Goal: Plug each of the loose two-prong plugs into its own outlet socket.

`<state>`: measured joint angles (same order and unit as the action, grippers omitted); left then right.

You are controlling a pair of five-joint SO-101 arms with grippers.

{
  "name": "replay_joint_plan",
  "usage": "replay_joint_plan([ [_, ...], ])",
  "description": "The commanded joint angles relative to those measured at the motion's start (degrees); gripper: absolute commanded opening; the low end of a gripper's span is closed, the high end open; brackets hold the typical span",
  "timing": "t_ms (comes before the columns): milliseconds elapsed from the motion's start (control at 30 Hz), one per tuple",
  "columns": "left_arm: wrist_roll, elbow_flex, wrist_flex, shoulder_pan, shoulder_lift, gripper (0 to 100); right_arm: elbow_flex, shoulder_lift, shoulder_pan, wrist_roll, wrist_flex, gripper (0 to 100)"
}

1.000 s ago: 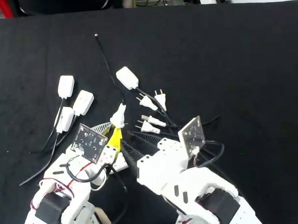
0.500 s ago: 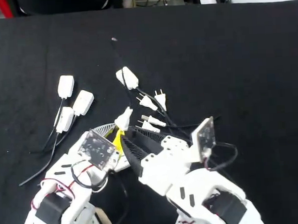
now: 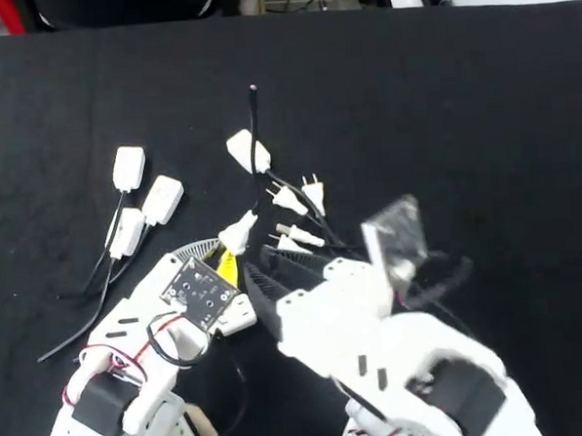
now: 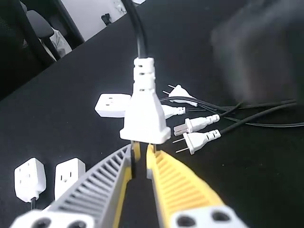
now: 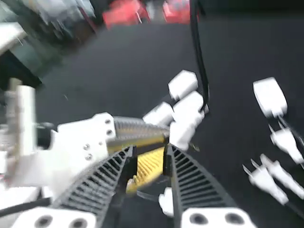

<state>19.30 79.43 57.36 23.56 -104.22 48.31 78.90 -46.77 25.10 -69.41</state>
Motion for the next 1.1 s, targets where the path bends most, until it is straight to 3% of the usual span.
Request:
replay_joint_plan([
  [0,0.44,-0.75,-0.53,-0.57,-0.44,3,-6.11,-7.78,0.35,0.18,-2.9,15.9],
  [67,0.44,-0.75,-0.44,-0.57,-0.44,3,-6.99,-9.89,0.35,0.18,-3.25,20.1],
  [367,-0.44,-4.18,3.96,-0.4,-0.44,3,-2.95,-12.26,0.62,-5.1,4.48,15.5],
  [767,-1.58,-4.62,4.31,-0.4,-0.44,3,-0.22,-12.44,0.7,-4.57,5.8,15.5],
  [1067,-3.25,-4.7,4.31,-0.4,-0.44,3,5.58,-12.0,5.54,0.09,15.03,15.5],
])
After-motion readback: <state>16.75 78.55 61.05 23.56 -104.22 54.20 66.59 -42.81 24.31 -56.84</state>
